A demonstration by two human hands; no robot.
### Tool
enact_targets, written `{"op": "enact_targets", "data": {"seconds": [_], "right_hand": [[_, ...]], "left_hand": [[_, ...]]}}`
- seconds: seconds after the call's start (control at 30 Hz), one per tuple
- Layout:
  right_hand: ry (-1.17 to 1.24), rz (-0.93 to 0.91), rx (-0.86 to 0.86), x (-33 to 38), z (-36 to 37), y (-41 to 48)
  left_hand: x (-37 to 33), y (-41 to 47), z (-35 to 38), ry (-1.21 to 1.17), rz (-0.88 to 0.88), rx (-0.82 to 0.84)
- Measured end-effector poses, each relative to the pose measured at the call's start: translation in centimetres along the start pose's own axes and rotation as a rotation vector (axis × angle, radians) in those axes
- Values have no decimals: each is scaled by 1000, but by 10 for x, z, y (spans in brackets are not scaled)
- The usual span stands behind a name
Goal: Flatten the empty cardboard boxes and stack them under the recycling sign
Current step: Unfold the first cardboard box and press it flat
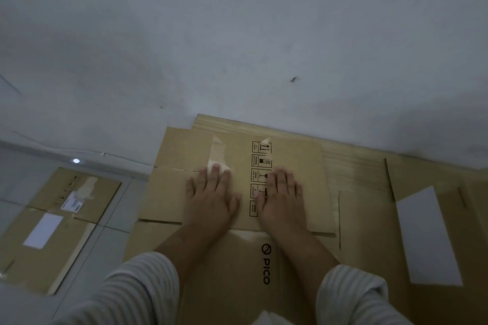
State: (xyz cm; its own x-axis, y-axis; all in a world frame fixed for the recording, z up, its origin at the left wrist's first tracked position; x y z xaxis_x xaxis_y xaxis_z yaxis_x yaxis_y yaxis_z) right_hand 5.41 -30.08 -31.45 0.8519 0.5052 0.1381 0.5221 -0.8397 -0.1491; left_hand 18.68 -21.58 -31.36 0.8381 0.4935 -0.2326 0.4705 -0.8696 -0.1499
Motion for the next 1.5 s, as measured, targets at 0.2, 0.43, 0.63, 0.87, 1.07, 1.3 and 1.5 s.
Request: {"op": "enact_targets", "data": {"seconds": [0.2,0.43,0.63,0.87,1.07,1.3,1.5], "right_hand": [[40,28,76,1,-3,-10],[87,106,72,30,11,-129],[-8,149,12,47,36,-222],[-57,119,14,48,46,-240],[-92,112,-3,47,49,-238],[-42,24,46,36,39,-235],[88,341,10,-46,6,-239]], "left_hand": [[7,-10,-3,-50,22,15],[25,-111,3,-66,59,81],[34,-196,21,-38,118,61],[35,-213,25,-23,132,75],[36,-209,26,18,137,69],[39,-213,23,-16,147,72],[98,-217,-4,-99,-144,-12]]}}
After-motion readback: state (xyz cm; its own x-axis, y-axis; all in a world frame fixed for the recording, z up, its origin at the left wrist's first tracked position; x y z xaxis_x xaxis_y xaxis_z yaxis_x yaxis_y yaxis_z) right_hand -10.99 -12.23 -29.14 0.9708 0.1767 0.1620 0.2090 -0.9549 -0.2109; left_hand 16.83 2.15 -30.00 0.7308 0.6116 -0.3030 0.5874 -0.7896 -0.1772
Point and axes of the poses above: each hand's wrist, its own y-axis towards the middle knuckle, its own z-axis out of the palm, x = y × z, the point moved 5 cm from there along y, towards the middle knuckle, and after that the axes turned 3 degrees about -y, right-handed, at the moved point
